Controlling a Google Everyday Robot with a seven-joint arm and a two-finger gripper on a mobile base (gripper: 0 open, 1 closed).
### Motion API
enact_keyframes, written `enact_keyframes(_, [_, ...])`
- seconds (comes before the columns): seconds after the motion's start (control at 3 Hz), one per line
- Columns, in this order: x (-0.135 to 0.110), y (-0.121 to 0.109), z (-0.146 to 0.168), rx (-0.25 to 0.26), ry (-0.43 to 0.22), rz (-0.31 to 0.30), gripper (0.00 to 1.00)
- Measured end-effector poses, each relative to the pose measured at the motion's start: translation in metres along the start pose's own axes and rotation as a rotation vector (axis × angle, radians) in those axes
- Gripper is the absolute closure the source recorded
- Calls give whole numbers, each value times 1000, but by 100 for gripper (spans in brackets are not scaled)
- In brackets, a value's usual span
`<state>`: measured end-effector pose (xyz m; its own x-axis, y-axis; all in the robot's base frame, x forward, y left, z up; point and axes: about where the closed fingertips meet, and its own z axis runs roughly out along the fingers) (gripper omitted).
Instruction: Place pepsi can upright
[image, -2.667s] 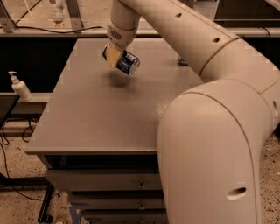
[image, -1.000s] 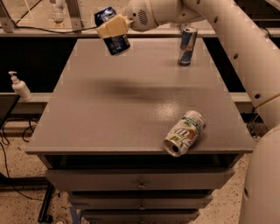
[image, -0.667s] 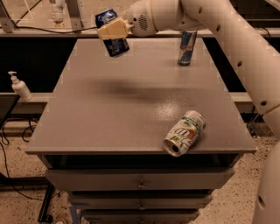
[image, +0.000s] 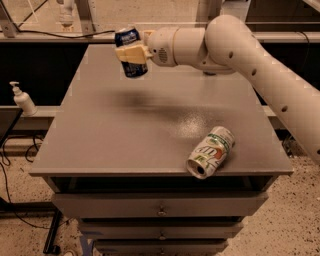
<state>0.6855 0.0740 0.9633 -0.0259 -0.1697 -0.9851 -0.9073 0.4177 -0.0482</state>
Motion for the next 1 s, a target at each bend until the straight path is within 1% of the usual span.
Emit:
enact_keyframes(0.33, [19, -6, 11, 19, -34, -33, 100])
enact_keyframes(1.0, [57, -13, 39, 6, -94, -59, 100])
